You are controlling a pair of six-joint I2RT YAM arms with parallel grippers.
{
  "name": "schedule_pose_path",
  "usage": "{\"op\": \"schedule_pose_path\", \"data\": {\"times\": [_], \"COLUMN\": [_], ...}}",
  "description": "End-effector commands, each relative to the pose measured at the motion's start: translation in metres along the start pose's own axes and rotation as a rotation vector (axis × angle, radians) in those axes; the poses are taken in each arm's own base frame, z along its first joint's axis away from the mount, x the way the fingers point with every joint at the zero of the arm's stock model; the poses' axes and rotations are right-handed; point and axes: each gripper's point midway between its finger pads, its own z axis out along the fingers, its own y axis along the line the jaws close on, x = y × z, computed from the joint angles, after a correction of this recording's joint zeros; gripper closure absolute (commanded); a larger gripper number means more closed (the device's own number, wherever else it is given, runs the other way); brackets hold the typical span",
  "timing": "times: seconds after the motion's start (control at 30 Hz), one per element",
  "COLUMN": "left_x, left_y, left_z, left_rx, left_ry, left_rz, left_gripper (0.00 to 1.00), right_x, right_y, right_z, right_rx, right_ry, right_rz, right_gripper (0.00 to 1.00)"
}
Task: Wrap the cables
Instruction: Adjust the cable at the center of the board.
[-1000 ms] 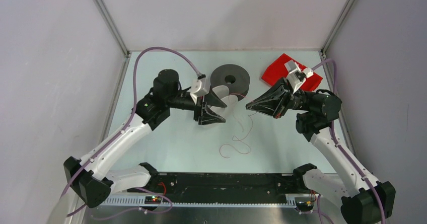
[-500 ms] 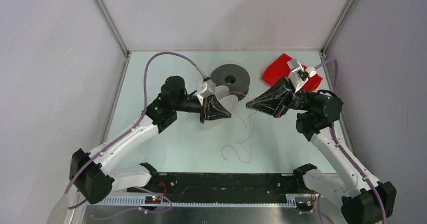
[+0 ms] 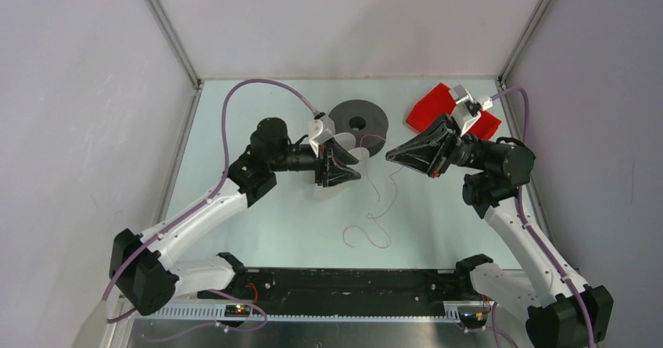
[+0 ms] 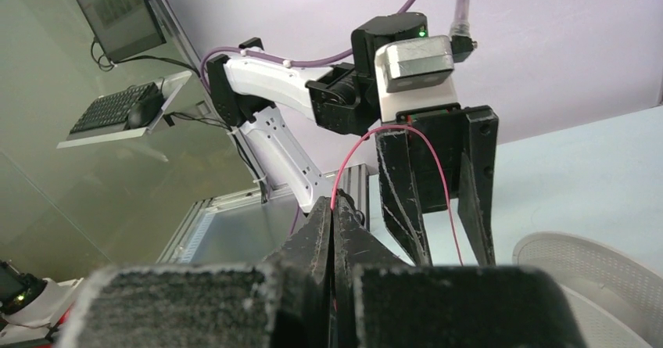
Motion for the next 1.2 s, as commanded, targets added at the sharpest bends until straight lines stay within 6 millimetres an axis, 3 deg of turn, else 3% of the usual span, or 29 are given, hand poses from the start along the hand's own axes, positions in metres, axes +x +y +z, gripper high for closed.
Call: {"op": "schedule_pose_path", "data": {"times": [0.0,0.43,0.53,0.63,0.7,0.8,0.9,0.93,0.97,1.0,1.03,1.07,1.17], "left_x": [-0.008,-0.011,-0.01,-0.011,-0.016,-0.025,-0.024,-0.033,-0.027,-0.035,-0.022,-0.029,-0.019], "left_y": [0.0,-0.005,-0.009,-0.007,0.0,0.021,0.038,0.042,0.042,0.048,0.049,0.053,0.054], "left_z": [0.008,0.022,0.023,0.023,0.018,0.0,-0.019,-0.027,-0.033,-0.038,-0.044,-0.049,-0.06], "left_rx": [0.024,0.101,0.124,0.113,0.065,-0.076,-0.207,-0.26,-0.29,-0.337,-0.37,-0.412,-0.465], "left_ry": [-0.029,-0.059,-0.062,-0.068,-0.085,-0.132,-0.129,-0.142,-0.101,-0.101,-0.034,-0.028,0.069], "left_rz": [0.016,-0.032,-0.038,-0.054,-0.071,-0.111,-0.105,-0.077,-0.062,-0.041,-0.046,-0.029,0.028], "left_gripper": [0.5,0.53,0.68,0.96,0.99,1.0,1.0,1.0,1.0,1.0,1.0,1.0,1.0], "right_x": [-0.018,-0.02,-0.019,-0.019,-0.017,-0.006,0.007,0.014,0.025,0.018,0.021,0.016,0.007], "right_y": [0.017,0.012,0.01,0.005,-0.002,-0.029,-0.058,-0.069,-0.079,-0.087,-0.096,-0.095,-0.095], "right_z": [0.003,0.004,0.004,0.002,-0.004,-0.02,-0.036,-0.043,-0.051,-0.056,-0.063,-0.065,-0.064], "right_rx": [-0.033,-0.02,-0.016,0.003,0.035,0.174,0.322,0.399,0.462,0.533,0.603,0.619,0.628], "right_ry": [-0.041,-0.055,-0.056,-0.052,-0.035,-0.012,0.013,0.014,0.044,0.028,0.025,0.023,0.002], "right_rz": [-0.05,-0.033,-0.028,-0.023,-0.021,0.043,0.019,0.062,0.077,0.024,0.04,0.004,-0.037], "right_gripper": [1.0,1.0,1.0,1.0,1.0,0.99,0.83,0.79,0.72,0.69,0.61,0.56,0.46]}}
